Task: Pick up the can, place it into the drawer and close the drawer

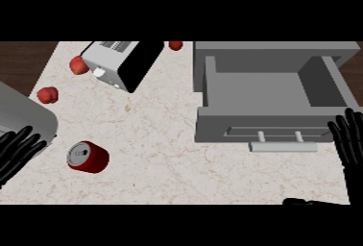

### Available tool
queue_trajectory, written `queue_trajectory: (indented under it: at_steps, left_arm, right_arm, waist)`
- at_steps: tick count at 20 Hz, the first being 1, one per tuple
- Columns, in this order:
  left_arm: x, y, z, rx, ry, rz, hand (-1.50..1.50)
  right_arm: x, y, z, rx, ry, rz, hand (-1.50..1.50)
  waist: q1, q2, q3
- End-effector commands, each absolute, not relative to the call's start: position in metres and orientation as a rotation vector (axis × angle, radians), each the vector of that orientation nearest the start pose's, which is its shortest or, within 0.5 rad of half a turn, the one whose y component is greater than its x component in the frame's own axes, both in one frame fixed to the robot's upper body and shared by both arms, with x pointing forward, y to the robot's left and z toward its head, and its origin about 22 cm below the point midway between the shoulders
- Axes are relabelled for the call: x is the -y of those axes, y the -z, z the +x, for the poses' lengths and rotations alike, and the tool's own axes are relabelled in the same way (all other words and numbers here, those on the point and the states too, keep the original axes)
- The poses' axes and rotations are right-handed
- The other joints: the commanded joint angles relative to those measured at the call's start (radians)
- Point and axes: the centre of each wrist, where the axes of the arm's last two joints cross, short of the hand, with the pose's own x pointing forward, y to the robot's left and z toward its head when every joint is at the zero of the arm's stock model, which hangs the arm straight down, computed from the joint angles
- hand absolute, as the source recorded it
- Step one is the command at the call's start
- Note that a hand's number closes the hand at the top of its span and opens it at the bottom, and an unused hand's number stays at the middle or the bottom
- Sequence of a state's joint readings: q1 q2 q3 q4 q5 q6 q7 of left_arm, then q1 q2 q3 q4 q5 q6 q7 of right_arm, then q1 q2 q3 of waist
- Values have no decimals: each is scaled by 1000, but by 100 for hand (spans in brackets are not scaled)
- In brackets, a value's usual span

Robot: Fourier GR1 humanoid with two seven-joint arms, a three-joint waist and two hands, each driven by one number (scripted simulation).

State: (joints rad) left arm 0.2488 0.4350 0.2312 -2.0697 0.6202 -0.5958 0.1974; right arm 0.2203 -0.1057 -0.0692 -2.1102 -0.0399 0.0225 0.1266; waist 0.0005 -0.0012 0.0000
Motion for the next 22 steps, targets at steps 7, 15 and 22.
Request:
queue_trajectory:
  at_steps: [7, 15, 22]
  left_arm:
    - [-335, -121, 172, 1646, 420, -335, -150]
    - [-337, -55, 204, 1620, 428, -347, -150]
    - [-343, -48, 213, 1622, 418, -309, -150]
  right_arm:
    - [284, -81, 163, 1790, -15, -156, -150]
    - [292, -89, 155, 1788, -14, -172, -150]
    - [298, -69, 169, 1798, -12, -165, -150]
  waist:
    - [-1, 0, 0]
    - [-7, 1, -1]
    - [-3, 1, 0]
